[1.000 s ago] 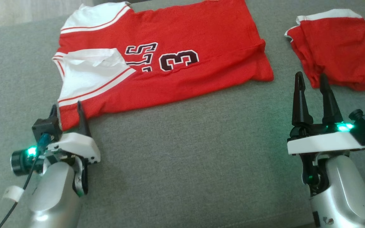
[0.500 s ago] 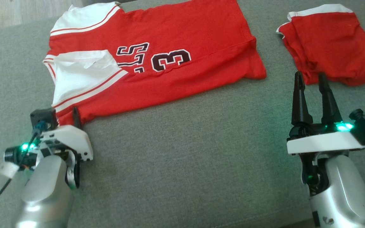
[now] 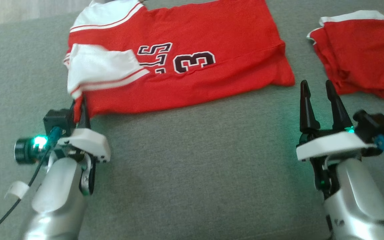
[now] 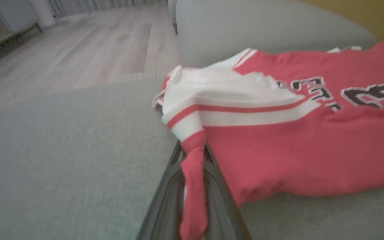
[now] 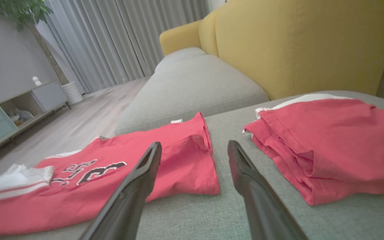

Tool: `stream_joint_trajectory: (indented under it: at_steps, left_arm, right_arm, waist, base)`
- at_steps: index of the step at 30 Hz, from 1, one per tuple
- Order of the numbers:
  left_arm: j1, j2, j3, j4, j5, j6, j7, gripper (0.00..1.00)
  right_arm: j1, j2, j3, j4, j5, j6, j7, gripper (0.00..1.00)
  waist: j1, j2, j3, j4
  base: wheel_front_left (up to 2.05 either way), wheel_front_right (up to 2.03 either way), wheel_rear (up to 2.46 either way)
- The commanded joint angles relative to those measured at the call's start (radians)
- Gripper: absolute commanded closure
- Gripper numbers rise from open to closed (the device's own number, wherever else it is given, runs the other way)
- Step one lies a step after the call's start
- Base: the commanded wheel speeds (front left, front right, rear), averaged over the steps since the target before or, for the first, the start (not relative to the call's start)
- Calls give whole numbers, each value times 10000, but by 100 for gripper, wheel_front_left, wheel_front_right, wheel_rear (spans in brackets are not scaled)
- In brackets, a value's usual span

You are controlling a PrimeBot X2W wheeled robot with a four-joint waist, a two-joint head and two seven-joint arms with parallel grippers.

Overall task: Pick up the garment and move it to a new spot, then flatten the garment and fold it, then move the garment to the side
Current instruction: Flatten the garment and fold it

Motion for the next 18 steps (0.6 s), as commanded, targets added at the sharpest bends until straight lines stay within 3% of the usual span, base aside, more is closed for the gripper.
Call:
stream_joint_trajectory:
  at_steps: [1, 7, 18]
  left_arm:
    - [-391, 249, 205, -663, 159, 35, -461, 100]
    - [-587, 254, -101, -1710, 441, -159, -1386, 100]
    - [-692, 283, -498, -2642, 733, -134, -1560, 100]
  right_arm:
    - [-598, 28, 80, 130, -267, -9, 192, 0]
    - [-1782, 28, -478, 1959, -678, -9, 1070, 0]
    - [-3924, 28, -1273, 5240, -1930, -9, 1876, 0]
  waist:
    - [-1, 0, 50, 136]
    - [-1, 0, 199, 435]
    - [-1, 0, 674, 765]
  base:
    - [0, 0, 0]
    - [0, 0, 0]
    - [0, 0, 0]
